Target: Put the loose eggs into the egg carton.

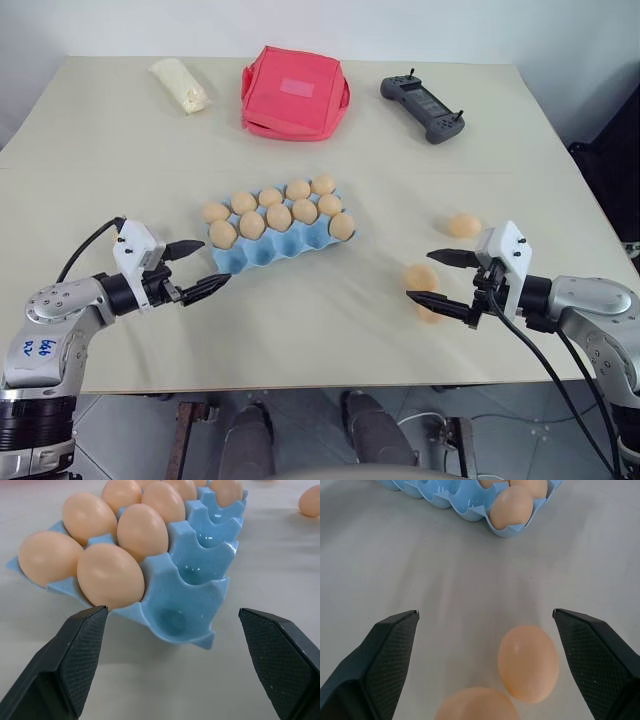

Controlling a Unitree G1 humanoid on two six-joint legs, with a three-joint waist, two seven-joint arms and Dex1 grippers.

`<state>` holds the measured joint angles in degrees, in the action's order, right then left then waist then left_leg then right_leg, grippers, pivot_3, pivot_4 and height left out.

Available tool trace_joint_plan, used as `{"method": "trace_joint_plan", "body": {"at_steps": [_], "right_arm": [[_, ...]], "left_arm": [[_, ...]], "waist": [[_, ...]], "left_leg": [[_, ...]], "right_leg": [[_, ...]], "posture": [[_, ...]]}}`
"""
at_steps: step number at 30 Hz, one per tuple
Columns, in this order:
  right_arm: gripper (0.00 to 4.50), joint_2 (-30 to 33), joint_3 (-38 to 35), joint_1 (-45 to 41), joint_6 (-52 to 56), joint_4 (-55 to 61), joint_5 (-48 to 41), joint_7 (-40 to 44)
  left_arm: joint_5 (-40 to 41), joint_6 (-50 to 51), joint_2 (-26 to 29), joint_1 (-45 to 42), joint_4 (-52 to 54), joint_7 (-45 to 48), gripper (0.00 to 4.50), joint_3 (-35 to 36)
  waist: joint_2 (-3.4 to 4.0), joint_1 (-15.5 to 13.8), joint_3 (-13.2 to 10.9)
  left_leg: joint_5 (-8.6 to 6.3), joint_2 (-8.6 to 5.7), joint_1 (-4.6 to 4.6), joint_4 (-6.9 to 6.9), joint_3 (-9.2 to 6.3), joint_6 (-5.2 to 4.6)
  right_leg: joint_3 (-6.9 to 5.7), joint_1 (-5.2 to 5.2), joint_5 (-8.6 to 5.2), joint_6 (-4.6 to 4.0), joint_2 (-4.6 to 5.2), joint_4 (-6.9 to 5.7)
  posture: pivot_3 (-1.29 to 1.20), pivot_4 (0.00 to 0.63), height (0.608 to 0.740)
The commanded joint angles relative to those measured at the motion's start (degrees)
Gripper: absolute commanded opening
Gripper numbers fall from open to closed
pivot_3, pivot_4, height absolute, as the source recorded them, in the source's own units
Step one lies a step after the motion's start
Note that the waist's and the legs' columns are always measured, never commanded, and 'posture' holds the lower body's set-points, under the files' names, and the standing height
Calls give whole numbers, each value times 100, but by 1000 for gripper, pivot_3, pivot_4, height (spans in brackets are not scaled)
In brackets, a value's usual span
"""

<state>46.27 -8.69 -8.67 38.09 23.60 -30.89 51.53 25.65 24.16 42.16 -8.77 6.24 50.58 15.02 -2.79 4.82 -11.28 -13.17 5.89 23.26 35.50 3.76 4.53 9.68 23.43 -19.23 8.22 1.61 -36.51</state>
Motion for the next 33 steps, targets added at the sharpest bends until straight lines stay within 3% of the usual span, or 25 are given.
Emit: {"method": "trace_joint_plan", "body": {"at_steps": [1, 15, 19, 28, 33], "right_arm": [[4500, 66, -170, -42, -106, 164, -41, -42], [4500, 178, -310, -162, 334, 373, -64, -479], [4500, 417, -867, 370, 993, 931, -477, -545], [4500, 527, -2350, 2058, 2078, 2057, -1355, -608], [4500, 384, -2097, 2148, 2230, 2285, -1462, -1091]], "left_arm": [[-12, -278, -50, -135, 14, -49, 4463, 73], [28, 125, -120, -471, 22, -322, 4463, -131], [-10, 328, -6, -557, -27, -202, 4463, -336], [4, -213, -38, -850, -565, 569, 4463, -555], [38, -317, -52, -825, -655, 927, 4463, -669]], "waist": [[0, -1, 0], [0, -6, 0], [0, -25, 0], [-4, -123, 3], [-6, -106, 4]], "left_leg": [[0, 0, 0, 0, 0, 0], [-1, 0, 1, -1, 0, 0], [-1, 0, 2, -4, -1, 0], [-4, -1, 1, 3, -4, 0], [-2, -1, 1, 16, -3, -3]], "right_leg": [[0, 0, 0, 0, 0, 0], [-1, 1, 8, 17, 0, 0], [-1, 0, 8, 17, 0, 0], [-2, -2, 4, 12, 0, 1], [0, -7, -8, -23, 0, 2]], "posture": [[0, 150, 740], [0, 150, 740], [0, 150, 740], [0, 150, 740], [0, 150, 740]]}}
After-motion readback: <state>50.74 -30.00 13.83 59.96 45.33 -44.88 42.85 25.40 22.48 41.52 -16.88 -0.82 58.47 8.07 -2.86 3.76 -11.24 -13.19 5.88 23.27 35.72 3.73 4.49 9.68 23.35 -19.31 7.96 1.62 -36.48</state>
